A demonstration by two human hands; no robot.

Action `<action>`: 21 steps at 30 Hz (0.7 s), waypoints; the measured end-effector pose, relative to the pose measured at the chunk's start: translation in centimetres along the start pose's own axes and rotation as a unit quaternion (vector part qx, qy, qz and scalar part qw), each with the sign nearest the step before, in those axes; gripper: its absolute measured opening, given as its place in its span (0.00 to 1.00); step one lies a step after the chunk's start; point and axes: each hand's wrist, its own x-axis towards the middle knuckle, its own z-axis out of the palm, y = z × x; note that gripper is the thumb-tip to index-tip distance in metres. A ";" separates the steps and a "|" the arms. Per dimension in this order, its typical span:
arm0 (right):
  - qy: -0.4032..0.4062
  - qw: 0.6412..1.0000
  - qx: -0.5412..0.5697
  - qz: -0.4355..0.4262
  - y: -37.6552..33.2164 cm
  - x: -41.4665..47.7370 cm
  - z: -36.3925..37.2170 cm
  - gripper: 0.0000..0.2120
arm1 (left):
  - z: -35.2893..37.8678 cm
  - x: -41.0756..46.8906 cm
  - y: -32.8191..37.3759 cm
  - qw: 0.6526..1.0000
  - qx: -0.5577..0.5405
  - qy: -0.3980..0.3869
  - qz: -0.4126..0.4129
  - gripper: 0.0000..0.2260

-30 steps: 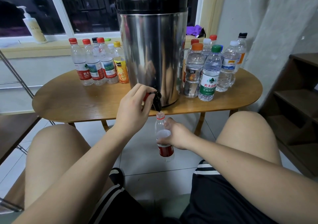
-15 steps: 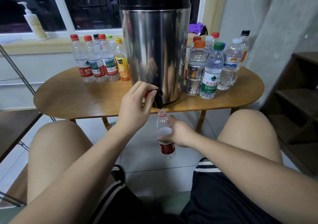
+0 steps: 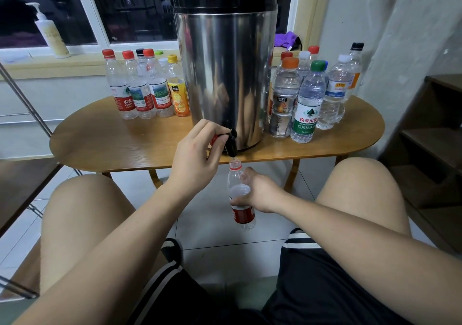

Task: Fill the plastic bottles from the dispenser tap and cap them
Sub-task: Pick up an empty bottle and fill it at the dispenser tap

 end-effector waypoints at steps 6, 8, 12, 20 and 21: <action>-0.004 1.000 -0.005 0.002 0.1 0.0 0.0 0.36 | 0.2 -0.1 0.2 1.000 0.000 0.004 -0.009 0.05; -0.005 1.000 -0.003 0.002 0.1 0.0 0.0 0.35 | 0.2 -0.1 0.2 1.000 -0.002 0.008 -0.011 0.05; -0.009 1.000 -0.004 0.008 0.0 -0.1 -0.1 0.35 | 0.2 -0.2 0.2 1.000 -0.006 0.010 -0.015 0.05; -0.010 1.000 -0.014 0.010 0.0 0.2 0.0 0.36 | 0.2 -0.3 0.3 1.000 -0.013 0.008 -0.017 0.05; -0.011 1.000 -0.015 0.011 0.0 0.2 0.0 0.36 | 0.2 -0.3 0.3 1.000 -0.013 0.008 -0.018 0.05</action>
